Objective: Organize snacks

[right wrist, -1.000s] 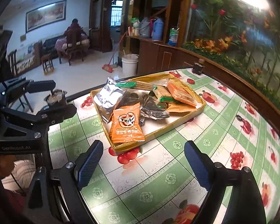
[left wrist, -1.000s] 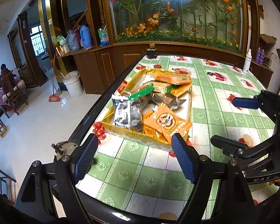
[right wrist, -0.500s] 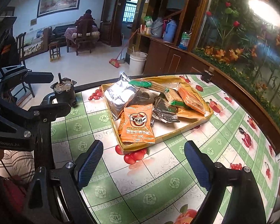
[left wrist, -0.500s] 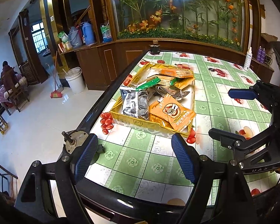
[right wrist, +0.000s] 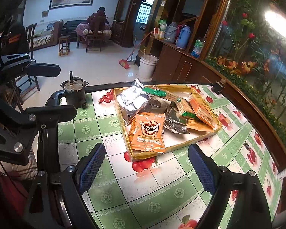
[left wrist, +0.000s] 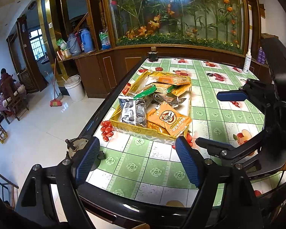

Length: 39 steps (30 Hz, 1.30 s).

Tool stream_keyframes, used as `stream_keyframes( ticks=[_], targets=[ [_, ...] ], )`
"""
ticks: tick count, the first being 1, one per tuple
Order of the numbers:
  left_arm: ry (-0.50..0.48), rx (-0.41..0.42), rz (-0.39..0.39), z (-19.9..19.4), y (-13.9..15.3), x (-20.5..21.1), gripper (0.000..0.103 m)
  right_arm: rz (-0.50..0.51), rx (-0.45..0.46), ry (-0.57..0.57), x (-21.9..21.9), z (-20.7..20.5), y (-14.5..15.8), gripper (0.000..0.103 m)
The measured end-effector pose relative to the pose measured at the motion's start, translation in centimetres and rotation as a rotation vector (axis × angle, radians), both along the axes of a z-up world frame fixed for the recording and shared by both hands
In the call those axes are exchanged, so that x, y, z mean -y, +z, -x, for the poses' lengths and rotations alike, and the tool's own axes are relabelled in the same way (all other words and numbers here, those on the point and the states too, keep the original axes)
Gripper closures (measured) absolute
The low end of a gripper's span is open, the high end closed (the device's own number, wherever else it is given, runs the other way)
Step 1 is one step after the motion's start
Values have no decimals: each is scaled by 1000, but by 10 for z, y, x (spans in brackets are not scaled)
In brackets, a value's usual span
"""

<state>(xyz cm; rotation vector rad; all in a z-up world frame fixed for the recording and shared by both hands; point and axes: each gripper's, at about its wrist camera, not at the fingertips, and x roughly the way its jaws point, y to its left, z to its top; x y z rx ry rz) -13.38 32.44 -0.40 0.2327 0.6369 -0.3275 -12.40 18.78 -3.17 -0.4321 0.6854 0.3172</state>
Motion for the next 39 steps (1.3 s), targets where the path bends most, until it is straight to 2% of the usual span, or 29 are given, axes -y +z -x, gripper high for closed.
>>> stream_keyframes(
  ticks=[26,29,33,39],
  targets=[
    [13,0,0,-8,0,-6,21,24,-23,71,-4,-11,4,13],
    [1,-19,-1,-10,-3,-3,21,21,-38,66,-3,-12,1,13],
    [-36,-102,1,-18,-13,3,21,17,-70,60,0,-16,-6,13],
    [-70,-161,-25,-23,-25,14,21,17,-101,53,5,-19,-15,13]
  ],
)
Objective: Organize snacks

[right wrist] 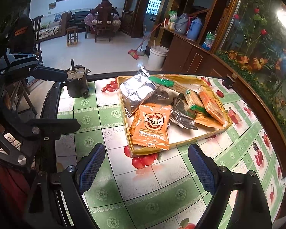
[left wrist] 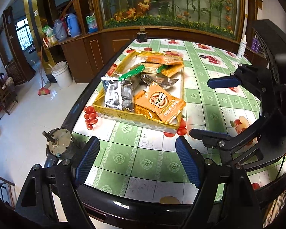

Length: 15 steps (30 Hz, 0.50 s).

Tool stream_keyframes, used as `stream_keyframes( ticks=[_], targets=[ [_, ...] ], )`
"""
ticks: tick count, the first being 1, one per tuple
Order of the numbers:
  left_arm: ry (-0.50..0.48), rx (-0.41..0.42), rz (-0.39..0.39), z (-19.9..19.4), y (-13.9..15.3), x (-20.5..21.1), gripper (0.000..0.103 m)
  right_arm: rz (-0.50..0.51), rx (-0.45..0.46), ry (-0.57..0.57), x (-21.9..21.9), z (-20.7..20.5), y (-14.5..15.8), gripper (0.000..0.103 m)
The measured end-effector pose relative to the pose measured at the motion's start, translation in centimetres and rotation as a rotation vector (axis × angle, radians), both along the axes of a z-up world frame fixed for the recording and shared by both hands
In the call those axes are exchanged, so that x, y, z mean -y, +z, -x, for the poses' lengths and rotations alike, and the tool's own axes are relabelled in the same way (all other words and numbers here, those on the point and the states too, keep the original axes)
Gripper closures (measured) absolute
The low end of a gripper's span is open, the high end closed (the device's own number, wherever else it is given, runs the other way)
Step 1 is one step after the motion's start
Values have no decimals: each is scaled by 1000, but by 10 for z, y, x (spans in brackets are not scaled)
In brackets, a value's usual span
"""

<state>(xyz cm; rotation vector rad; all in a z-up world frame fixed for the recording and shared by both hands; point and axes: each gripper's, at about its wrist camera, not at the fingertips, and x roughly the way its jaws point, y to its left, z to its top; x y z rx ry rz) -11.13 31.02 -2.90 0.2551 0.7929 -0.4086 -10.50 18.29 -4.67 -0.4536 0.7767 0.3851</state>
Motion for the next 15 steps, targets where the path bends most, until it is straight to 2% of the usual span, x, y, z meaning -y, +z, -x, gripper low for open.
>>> stream_keyframes(
  ticks=[4,15],
  targets=[
    [-13,-23,-9,-2,-5,4,21,-4,-14,-8,4,-3,-4,13],
    [-14,1,-6,-3,-3,4,21,-44,-33,-3,11,-8,-5,13]
  ],
)
